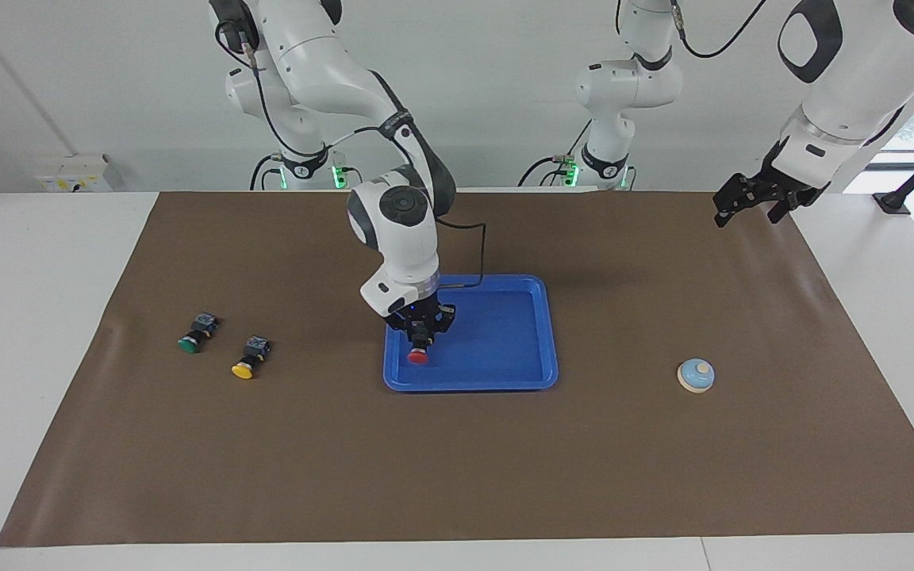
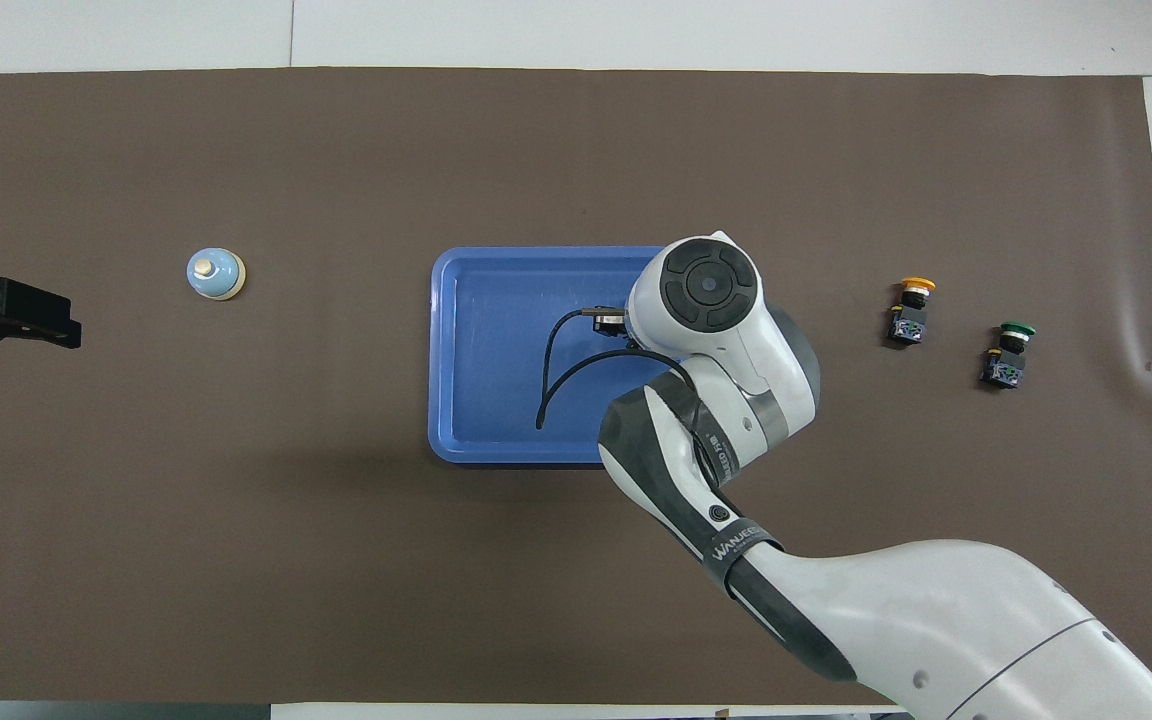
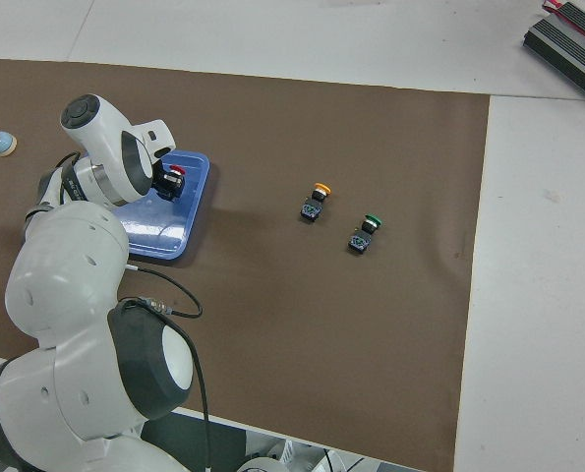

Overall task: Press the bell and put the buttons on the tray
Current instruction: 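Carry the red button into the blue tray and release it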

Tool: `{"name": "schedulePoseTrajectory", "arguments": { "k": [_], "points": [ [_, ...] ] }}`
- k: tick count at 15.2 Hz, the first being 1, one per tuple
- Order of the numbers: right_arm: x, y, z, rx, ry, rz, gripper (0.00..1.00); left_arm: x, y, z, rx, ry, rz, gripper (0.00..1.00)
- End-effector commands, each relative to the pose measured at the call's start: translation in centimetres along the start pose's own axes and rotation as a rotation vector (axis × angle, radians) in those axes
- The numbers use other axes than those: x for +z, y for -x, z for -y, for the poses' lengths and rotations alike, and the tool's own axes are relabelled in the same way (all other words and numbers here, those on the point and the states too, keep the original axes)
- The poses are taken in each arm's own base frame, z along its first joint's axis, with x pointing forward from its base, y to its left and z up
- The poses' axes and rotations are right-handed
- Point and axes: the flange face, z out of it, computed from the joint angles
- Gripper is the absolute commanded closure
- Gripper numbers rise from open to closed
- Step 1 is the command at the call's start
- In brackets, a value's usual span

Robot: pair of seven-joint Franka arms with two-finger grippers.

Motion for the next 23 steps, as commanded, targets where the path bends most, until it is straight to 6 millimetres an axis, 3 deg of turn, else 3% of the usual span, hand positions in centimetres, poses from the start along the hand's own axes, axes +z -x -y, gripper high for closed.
{"name": "schedulePoseTrajectory", "arguments": {
  "k": [1, 6, 7, 8, 9, 12, 16, 19, 23],
  "points": [
    [0.5, 0.9, -0.4, 0.036, -0.011, -0.006, 1.0, -0.3, 0.7, 0.0, -0.009, -0.01, -0.007, 0.0],
    [1.0, 1.8, 0.0, 0.047, -0.007, 0.001, 1.0, -0.3, 0.7, 0.0, -0.009, -0.01, -0.007, 0.0],
    [1.0, 1.8, 0.0, 0.049, -0.005, 0.003, 0.76, -0.3, 0.7, 0.0, -0.009, -0.01, -0.007, 0.0],
    [0.9, 1.9, 0.1, 0.05, -0.006, 0.002, 0.08, -0.3, 0.7, 0.0, -0.009, -0.01, -0.007, 0.0],
    [0.8, 1.9, 0.2, 0.064, -0.006, 0.002, 0.0, -0.3, 0.7, 0.0, -0.009, -0.01, -0.007, 0.0],
    [-0.2, 1.9, 0.7, 0.079, -0.005, 0.001, 0.0, -0.3, 0.7, 0.0, -0.009, -0.01, -0.007, 0.0],
    [-6.4, -0.7, -1.3, 0.125, 0.01, -0.006, 0.0, -0.3, 0.7, 0.0, -0.009, -0.01, -0.007, 0.0],
    [-10.7, -2.7, -4.8, 0.142, 0.017, -0.02, 0.0, -0.3, 0.7, 0.0, -0.009, -0.01, -0.007, 0.0],
    [-12.3, -6.1, -13.5, 0.143, 0.042, -0.01, 0.0, -0.3, 0.7, 0.0, -0.009, -0.01, -0.007, 0.0]
  ]
}}
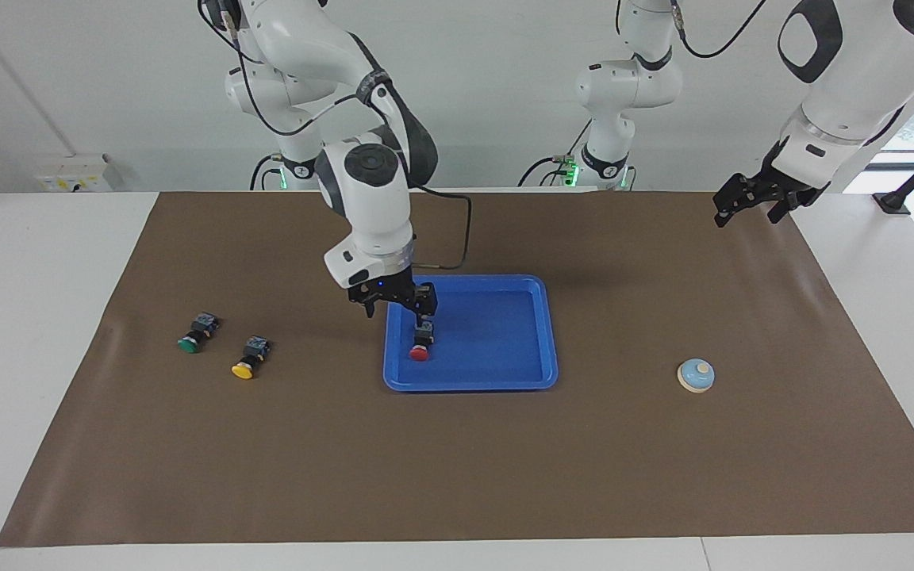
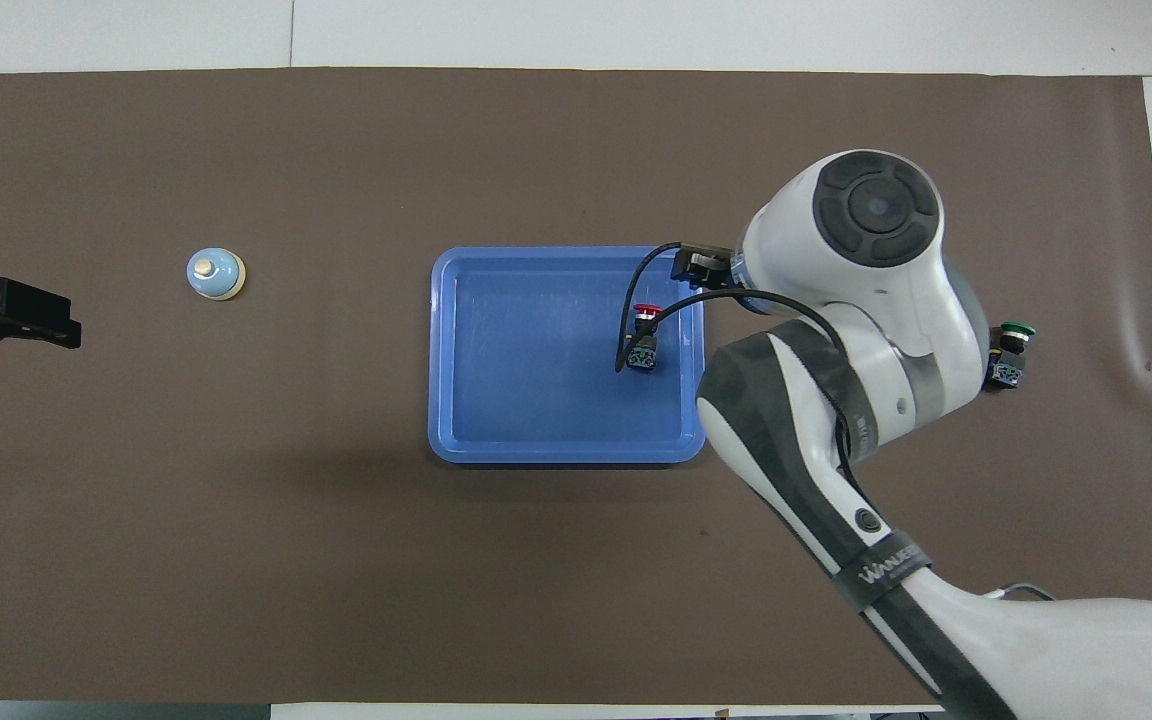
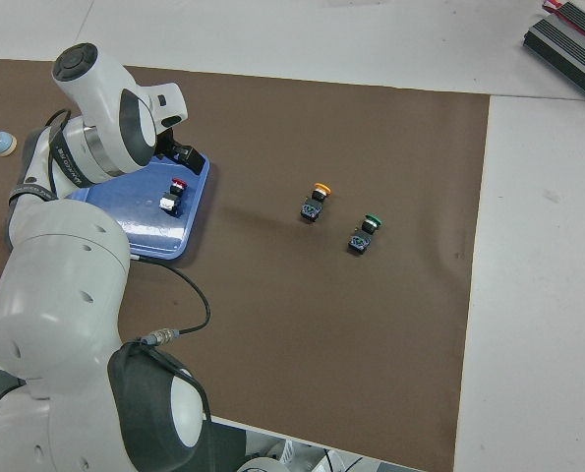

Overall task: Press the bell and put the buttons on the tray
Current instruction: 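Carry the red button into the blue tray and release it, then move the right gripper to the yellow button and grasp it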

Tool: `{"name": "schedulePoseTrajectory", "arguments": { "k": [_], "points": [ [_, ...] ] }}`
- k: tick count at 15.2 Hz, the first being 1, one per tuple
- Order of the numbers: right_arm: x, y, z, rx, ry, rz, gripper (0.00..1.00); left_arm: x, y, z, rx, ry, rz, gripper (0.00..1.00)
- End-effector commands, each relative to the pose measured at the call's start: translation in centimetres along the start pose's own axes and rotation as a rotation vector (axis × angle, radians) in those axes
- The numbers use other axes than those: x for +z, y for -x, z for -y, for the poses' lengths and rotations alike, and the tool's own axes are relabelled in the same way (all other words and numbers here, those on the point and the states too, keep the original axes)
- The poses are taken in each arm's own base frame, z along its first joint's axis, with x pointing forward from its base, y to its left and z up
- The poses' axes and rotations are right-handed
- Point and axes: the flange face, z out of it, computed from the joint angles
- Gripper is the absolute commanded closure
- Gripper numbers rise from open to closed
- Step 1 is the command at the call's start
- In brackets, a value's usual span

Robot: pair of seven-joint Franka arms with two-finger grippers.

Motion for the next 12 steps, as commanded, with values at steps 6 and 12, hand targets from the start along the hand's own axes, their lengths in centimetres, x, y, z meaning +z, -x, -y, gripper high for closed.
{"name": "schedulePoseTrajectory", "arguments": {
  "k": [6, 12],
  "points": [
    [2.4, -5.8, -15.4, -0.062, 0.041, 0.048, 0.0, -0.3, 0.7, 0.0, -0.009, -0.01, -0.007, 0.0],
    [8.9, -5.1, -21.3, 0.021, 0.039, 0.037, 0.0, -0.3, 0.7, 0.0, -0.009, -0.01, -0.007, 0.0]
  ]
}}
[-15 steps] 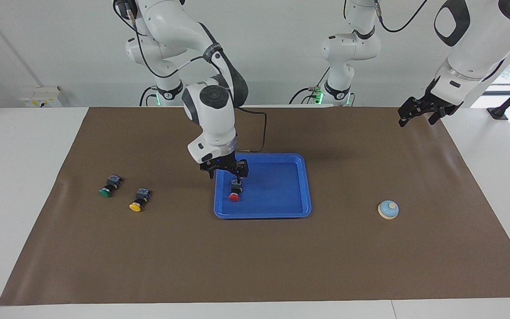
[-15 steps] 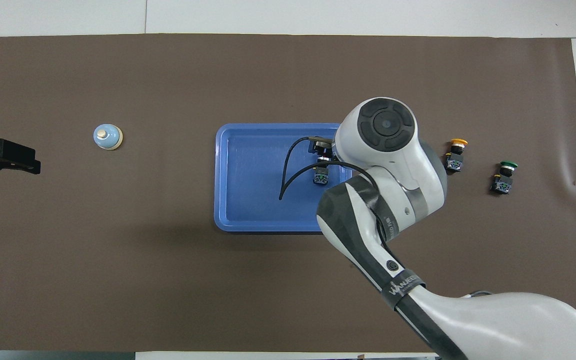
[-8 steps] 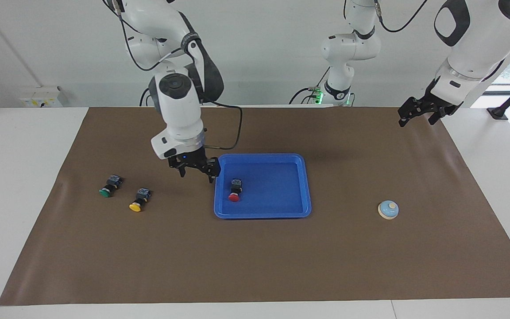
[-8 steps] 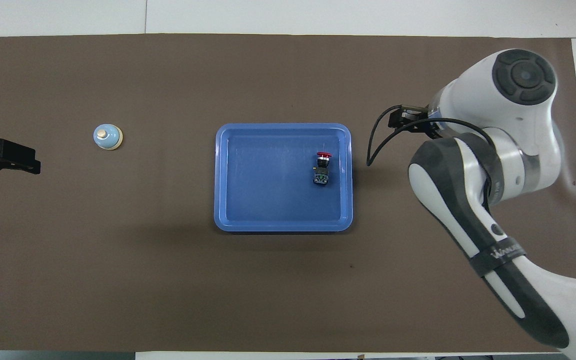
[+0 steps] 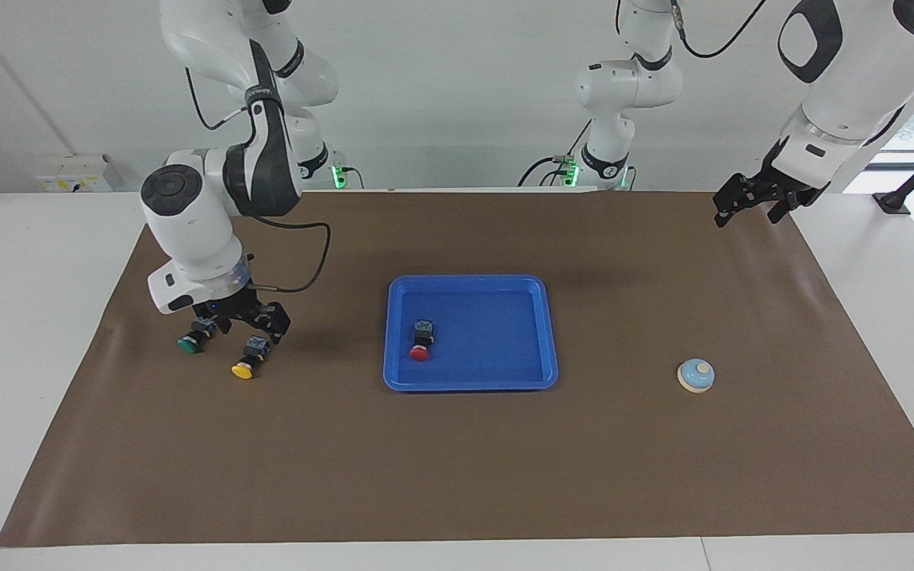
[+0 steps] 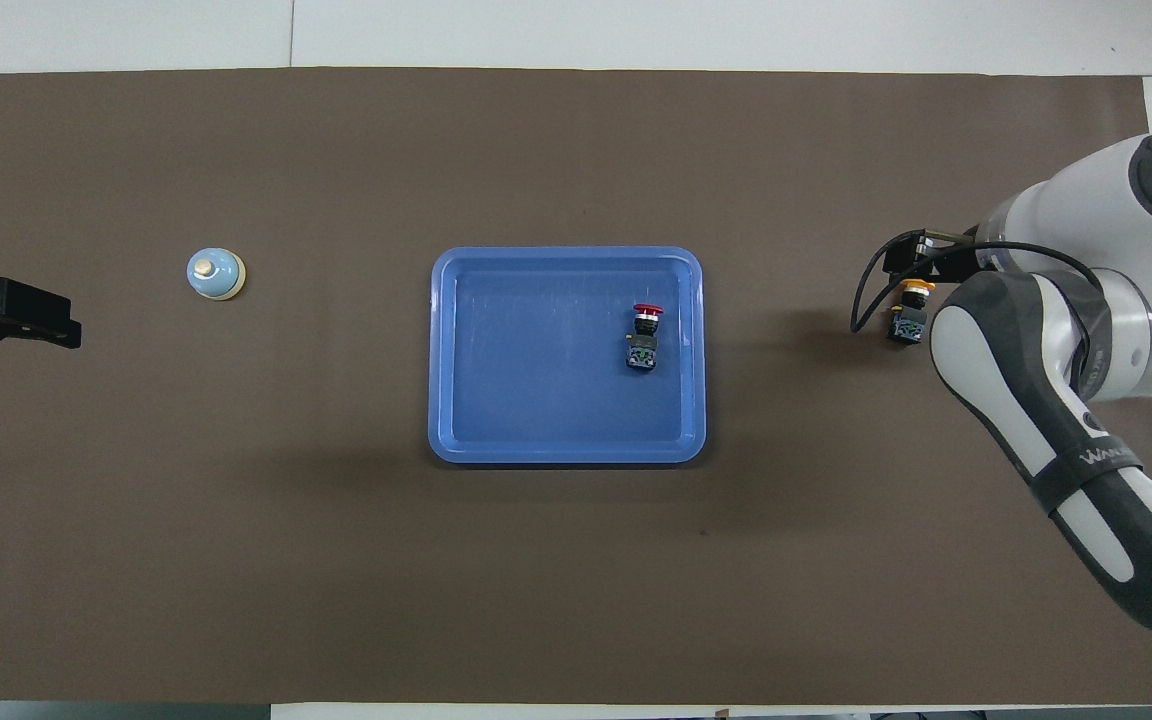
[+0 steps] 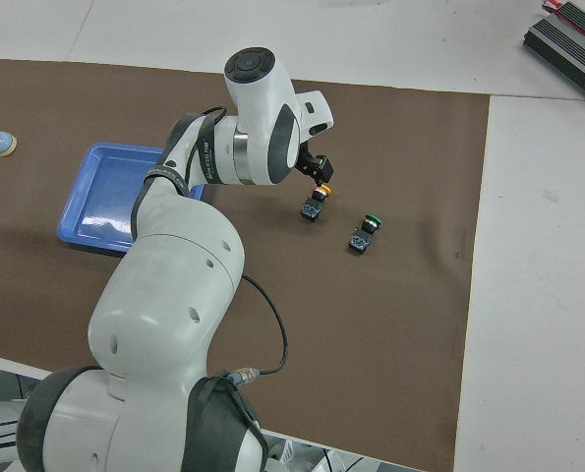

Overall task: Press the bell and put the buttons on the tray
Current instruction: 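Move the right gripper to the yellow button and grasp it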

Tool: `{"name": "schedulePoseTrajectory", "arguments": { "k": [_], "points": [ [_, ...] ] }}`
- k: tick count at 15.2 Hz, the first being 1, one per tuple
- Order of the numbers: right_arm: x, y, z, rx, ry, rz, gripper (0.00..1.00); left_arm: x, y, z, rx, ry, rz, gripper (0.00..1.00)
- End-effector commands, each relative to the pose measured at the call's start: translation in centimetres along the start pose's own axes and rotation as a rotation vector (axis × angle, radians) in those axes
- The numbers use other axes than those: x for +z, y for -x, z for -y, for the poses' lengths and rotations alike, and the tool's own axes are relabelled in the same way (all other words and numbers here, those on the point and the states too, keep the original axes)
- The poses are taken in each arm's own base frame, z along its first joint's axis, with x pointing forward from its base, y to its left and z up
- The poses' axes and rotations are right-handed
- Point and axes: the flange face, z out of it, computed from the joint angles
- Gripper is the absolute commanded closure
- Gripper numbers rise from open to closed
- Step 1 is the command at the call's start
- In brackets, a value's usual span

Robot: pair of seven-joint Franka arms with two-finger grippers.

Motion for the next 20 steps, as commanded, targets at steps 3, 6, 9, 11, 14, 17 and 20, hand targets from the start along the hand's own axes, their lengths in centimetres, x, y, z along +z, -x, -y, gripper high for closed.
{"name": "schedulePoseTrajectory", "arguments": {
  "k": [3, 6, 9, 11, 14, 17, 20],
  "points": [
    [5.2, 1.7, -1.3, 0.009, -0.015, -0.028, 0.0, -0.3, 0.7, 0.0, -0.009, -0.01, -0.007, 0.0],
    [7.3, 1.8, -1.2, 0.021, -0.022, -0.031, 0.0, -0.3, 0.7, 0.0, -0.009, -0.01, -0.007, 0.0],
    [8.5, 2.4, -1.3, 0.017, -0.027, -0.037, 0.0, -0.3, 0.7, 0.0, -0.009, -0.01, -0.007, 0.0],
    [8.5, 2.4, -1.4, 0.015, -0.026, -0.035, 0.26, -0.3, 0.7, 0.0, -0.009, -0.01, -0.007, 0.0],
    [8.5, 2.6, -1.0, 0.004, -0.022, -0.025, 0.69, -0.3, 0.7, 0.0, -0.009, -0.01, -0.007, 0.0],
    [8.3, 2.7, -0.6, -0.005, -0.02, -0.018, 1.0, -0.3, 0.7, 0.0, -0.009, -0.01, -0.007, 0.0],
    [7.5, 2.2, -0.3, -0.011, -0.018, -0.017, 1.0, -0.3, 0.7, 0.0, -0.009, -0.01, -0.007, 0.0]
  ]
}}
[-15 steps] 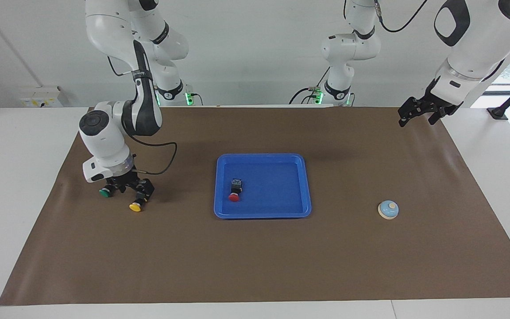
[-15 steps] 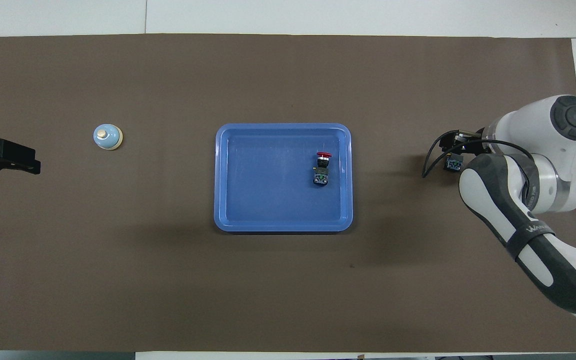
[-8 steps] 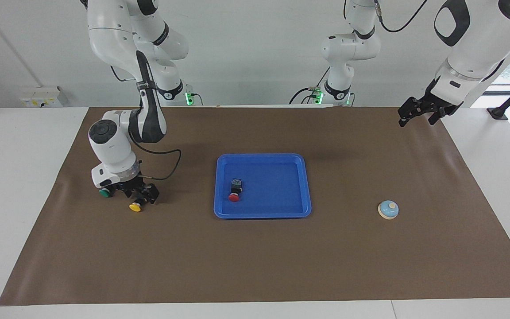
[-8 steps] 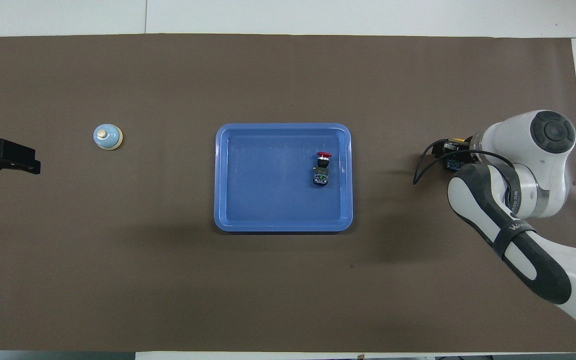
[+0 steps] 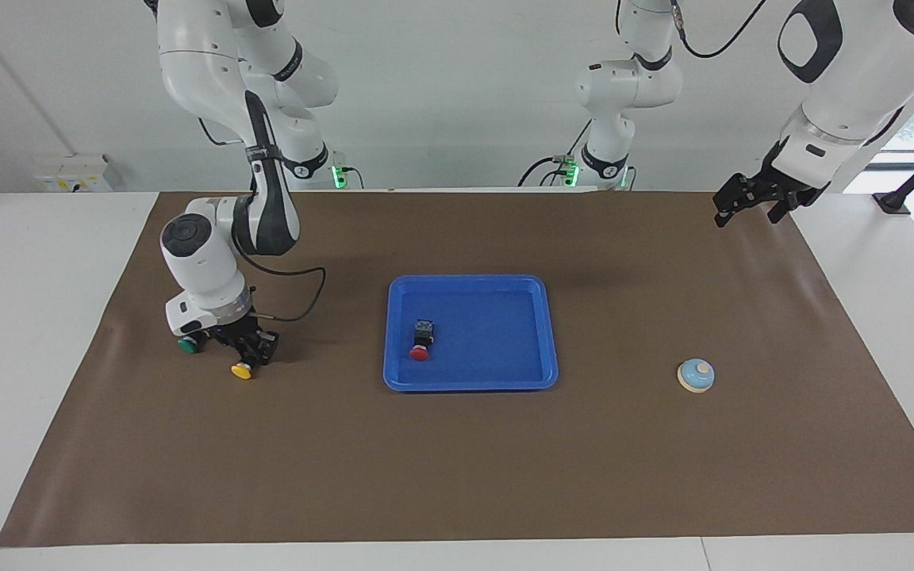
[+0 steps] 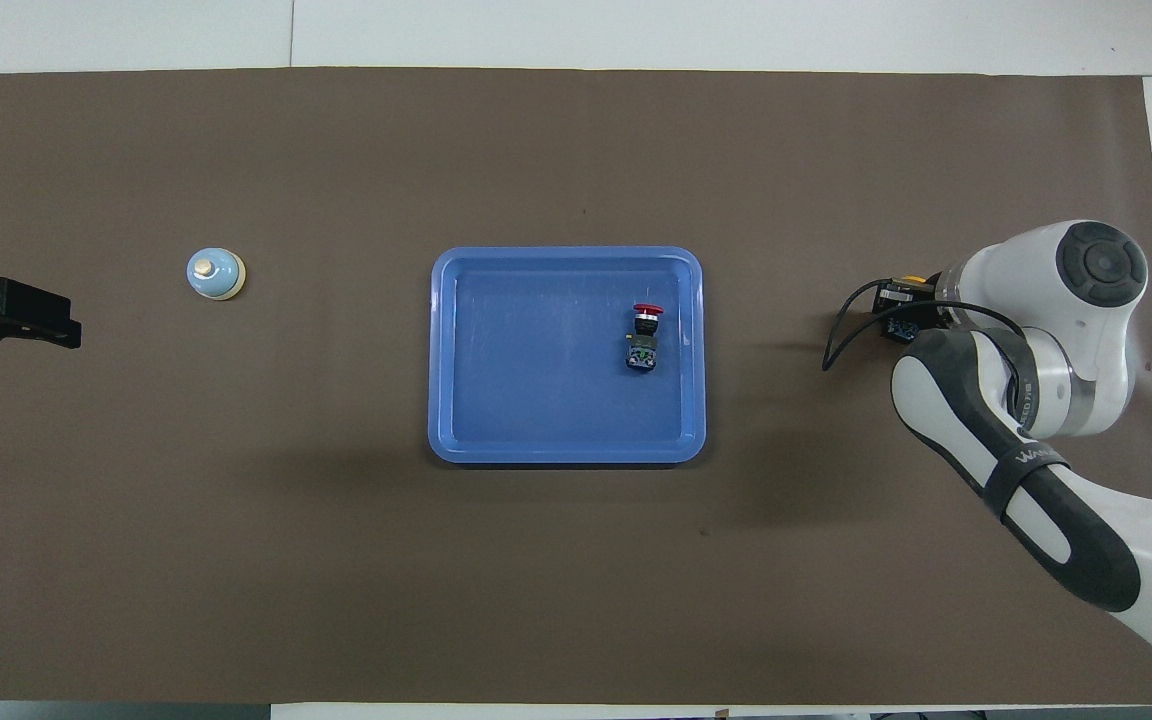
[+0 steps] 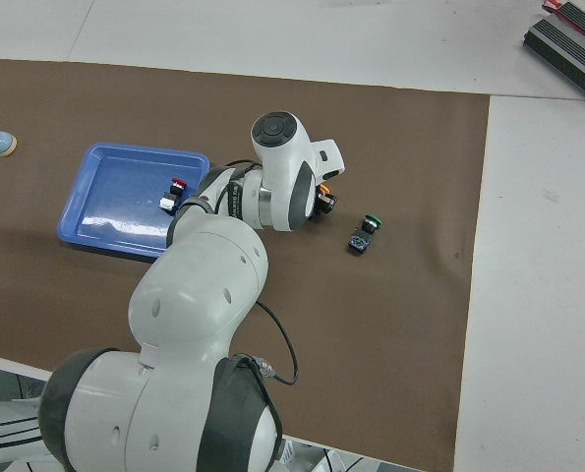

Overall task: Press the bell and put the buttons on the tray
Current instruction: 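Move the right gripper to the yellow button and grasp it, then carry the yellow button into the tray beside the red one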

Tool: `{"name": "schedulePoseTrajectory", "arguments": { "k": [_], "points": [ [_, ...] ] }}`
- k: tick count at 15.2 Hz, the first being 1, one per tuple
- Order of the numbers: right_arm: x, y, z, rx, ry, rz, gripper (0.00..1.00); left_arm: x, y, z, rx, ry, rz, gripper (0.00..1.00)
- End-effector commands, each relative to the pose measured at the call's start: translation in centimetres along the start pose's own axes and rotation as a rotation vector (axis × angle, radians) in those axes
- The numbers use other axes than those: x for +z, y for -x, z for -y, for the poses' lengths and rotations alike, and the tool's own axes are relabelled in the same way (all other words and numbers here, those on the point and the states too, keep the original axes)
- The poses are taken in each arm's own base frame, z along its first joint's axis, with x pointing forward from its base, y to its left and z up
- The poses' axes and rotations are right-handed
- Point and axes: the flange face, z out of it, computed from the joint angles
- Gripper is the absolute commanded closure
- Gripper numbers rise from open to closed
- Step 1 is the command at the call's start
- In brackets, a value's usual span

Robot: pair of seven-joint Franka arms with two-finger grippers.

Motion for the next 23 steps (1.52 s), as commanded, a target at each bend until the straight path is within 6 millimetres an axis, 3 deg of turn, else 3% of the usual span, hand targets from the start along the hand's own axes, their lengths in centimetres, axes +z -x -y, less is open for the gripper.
{"name": "schedulePoseTrajectory", "arguments": {
  "k": [1, 2, 7, 8, 13, 15, 18, 22, 23],
  "points": [
    [-1.7, -0.6, 0.7, -0.016, 0.006, 0.008, 1.0, -0.3, 0.7, 0.0, -0.009, -0.01, -0.007, 0.0],
    [-2.6, -1.1, 1.3, -0.022, 0.007, 0.009, 1.0, -0.3, 0.7, 0.0, -0.009, -0.01, -0.007, 0.0],
    [-9.2, -1.7, 9.8, -0.088, 0.003, 0.033, 1.0, -0.3, 0.7, 0.0, -0.009, -0.01, -0.007, 0.0],
    [-9.7, -1.7, 11.3, -0.082, 0.005, 0.04, 1.0, -0.3, 0.7, 0.0, -0.009, -0.01, -0.007, 0.0],
    [-13.3, 0.7, 20.3, -0.076, -0.038, 0.083, 1.0, -0.3, 0.7, 0.0, -0.009, -0.01, -0.007, 0.0],
    [-13.4, 3.7, 25.4, -0.117, -0.05, 0.093, 1.0, -0.3, 0.7, 0.0, -0.009, -0.01, -0.007, 0.0],
    [-12.7, 6.5, 32.1, -0.11, -0.063, 0.09, 1.0, -0.3, 0.7, 0.0, -0.009, -0.01, -0.007, 0.0],
    [-9.2, 10.7, 37.4, -0.099, -0.05, 0.106, 1.0, -0.3, 0.7, 0.0, -0.009, -0.01, -0.007, 0.0],
    [-9.1, 11.4, 38.4, -0.105, -0.077, 0.082, 1.0, -0.3, 0.7, 0.0, -0.009, -0.01, -0.007, 0.0]
  ]
}}
